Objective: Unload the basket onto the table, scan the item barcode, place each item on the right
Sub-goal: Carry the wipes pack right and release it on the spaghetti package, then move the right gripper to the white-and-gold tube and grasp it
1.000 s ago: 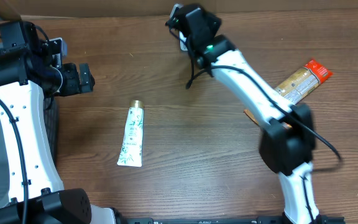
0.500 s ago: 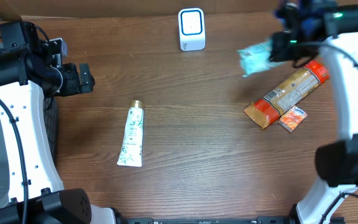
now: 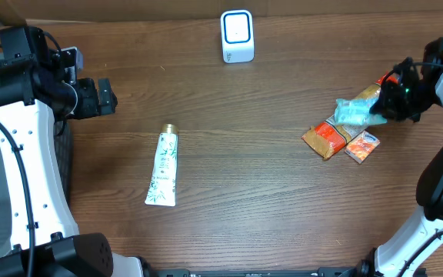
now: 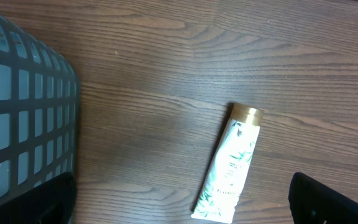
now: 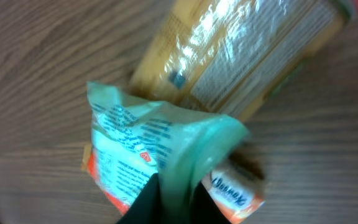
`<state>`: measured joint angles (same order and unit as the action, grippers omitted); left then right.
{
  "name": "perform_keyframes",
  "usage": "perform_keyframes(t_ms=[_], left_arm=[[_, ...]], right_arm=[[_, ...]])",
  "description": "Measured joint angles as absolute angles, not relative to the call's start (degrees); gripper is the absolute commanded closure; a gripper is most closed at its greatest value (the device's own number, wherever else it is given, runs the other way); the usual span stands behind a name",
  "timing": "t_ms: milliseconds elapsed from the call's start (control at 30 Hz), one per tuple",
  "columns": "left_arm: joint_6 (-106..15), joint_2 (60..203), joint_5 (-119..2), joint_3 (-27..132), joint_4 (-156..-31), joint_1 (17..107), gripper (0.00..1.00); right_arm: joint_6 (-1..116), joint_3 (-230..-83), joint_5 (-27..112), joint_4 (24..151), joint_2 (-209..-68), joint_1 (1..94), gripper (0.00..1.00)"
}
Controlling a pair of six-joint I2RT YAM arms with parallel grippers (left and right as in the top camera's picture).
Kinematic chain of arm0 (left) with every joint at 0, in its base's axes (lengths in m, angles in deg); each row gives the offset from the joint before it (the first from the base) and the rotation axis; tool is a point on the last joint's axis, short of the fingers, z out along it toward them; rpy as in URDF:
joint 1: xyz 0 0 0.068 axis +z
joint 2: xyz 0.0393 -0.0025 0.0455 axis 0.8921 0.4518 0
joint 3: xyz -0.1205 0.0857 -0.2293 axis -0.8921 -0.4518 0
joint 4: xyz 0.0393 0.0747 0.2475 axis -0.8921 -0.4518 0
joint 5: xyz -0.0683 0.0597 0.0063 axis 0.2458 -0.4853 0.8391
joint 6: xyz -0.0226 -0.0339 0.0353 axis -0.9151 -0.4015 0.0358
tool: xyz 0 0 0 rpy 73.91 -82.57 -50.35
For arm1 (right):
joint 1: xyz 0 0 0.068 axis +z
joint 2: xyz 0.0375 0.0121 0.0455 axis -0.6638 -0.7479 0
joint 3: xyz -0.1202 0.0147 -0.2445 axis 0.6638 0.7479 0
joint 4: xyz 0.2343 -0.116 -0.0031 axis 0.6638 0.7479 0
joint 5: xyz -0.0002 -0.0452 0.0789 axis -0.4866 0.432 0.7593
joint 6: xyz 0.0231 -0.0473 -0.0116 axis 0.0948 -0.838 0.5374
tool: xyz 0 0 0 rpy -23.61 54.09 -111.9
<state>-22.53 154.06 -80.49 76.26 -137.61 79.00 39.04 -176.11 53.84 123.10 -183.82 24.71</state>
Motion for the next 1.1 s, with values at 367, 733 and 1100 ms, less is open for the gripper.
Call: perform_keyframes(t_ms=[367, 733, 1100], left_arm=[[-22.53, 154.06, -80.49, 76.26, -137.61, 79.0, 0.0], [-22.53, 154.06, -80.49, 76.26, -137.61, 79.0, 0.0], [-22.53, 154.06, -80.49, 76.26, -137.61, 79.0, 0.0]], right_arm=[[39.13, -178.54, 57.73, 126.97, -183.78, 24.71, 0.23], [39.35, -187.19, 64.44, 129.17, -173.4, 29.45, 0.0], [39.39, -187.96, 75.18, 125.46, -170.45, 43.96, 0.0]])
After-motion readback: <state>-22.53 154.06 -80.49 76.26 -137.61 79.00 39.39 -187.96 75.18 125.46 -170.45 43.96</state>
